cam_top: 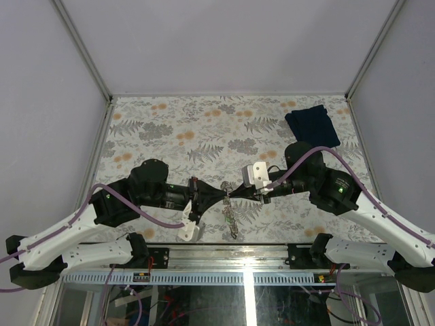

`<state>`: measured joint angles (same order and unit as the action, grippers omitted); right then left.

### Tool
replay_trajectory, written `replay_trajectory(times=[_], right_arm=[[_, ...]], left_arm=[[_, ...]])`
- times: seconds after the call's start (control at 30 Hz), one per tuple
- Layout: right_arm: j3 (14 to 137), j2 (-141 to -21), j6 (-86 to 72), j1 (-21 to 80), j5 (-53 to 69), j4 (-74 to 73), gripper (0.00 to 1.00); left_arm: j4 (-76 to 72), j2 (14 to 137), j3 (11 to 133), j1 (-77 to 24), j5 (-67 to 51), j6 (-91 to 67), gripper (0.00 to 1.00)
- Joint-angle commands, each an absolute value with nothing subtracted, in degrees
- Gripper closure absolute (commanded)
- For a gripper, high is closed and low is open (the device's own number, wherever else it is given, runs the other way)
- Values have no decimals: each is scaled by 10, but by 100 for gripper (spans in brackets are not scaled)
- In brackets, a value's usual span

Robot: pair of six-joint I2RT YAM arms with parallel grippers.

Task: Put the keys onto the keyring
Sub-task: Insert the key onto the keyring.

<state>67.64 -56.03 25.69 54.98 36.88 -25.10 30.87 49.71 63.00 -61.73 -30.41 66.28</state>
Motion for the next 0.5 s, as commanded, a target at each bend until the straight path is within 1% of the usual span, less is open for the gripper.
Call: replay_trajectory(times=[0.0,0.47], right_arm=[[701,-541,251,541,348,-195,100],[699,-529,249,540,337,-203,100]], left_arm=[[343,503,641,-629,-303,667,100],[348,502,641,-633,-288,672,100]])
